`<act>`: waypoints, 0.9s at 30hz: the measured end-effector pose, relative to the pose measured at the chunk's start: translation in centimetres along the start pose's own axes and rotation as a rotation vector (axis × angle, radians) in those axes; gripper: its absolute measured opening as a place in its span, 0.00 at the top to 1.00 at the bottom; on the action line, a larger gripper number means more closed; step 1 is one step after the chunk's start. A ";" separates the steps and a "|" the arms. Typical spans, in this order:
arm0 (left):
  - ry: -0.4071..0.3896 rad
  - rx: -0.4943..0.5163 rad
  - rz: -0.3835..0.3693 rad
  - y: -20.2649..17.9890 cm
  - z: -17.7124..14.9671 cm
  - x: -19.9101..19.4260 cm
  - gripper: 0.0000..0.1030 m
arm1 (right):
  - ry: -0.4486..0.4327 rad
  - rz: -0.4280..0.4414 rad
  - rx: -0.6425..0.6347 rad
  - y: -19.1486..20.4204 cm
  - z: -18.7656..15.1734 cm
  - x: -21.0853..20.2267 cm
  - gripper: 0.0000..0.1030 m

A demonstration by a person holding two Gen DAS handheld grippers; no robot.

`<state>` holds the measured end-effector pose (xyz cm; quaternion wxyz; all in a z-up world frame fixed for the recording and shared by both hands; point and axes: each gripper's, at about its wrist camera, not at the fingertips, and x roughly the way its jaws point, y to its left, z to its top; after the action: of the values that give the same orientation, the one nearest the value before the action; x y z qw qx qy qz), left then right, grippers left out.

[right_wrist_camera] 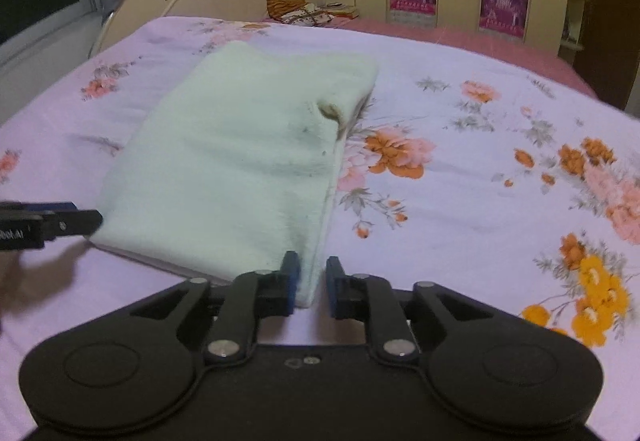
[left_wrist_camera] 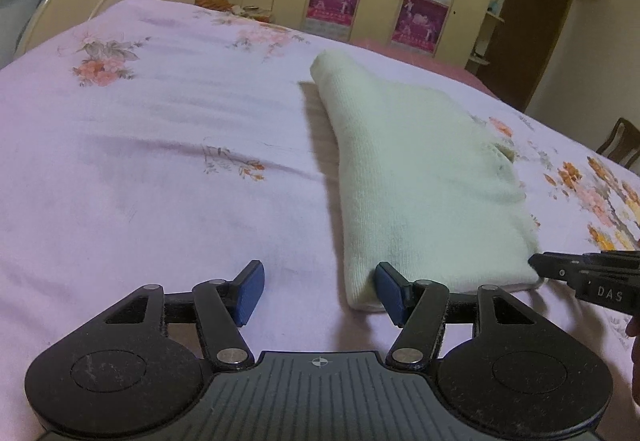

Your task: Fold small clothes

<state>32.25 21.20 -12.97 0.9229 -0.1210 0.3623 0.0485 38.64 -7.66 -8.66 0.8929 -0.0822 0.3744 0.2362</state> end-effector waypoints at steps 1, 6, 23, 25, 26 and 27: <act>0.004 0.005 0.003 -0.1 0.1 0.0 0.39 | 0.003 -0.001 0.012 -0.1 0.0 0.0 0.82; 0.064 0.059 0.077 -1.0 0.4 0.2 0.02 | 0.047 -0.026 0.061 -0.6 0.9 -0.1 0.69; -0.068 0.092 -0.061 -2.7 -3.9 -16.1 0.01 | -0.099 -0.019 0.091 1.0 -3.6 -17.1 0.22; -0.089 0.127 -0.055 -3.4 -4.4 -17.8 0.00 | -0.110 -0.027 0.124 1.0 -4.2 -18.9 0.20; -0.096 0.146 -0.060 -3.8 -4.7 -18.6 0.01 | -0.119 -0.022 0.145 1.1 -4.5 -19.8 0.20; -0.104 0.167 -0.065 -4.2 -5.0 -19.5 0.01 | -0.139 -0.017 0.159 1.3 -4.8 -20.8 0.20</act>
<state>15.40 15.83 -2.46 0.9484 -0.0526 0.3125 -0.0056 22.33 -15.52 2.75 0.9224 0.0023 0.3283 0.2034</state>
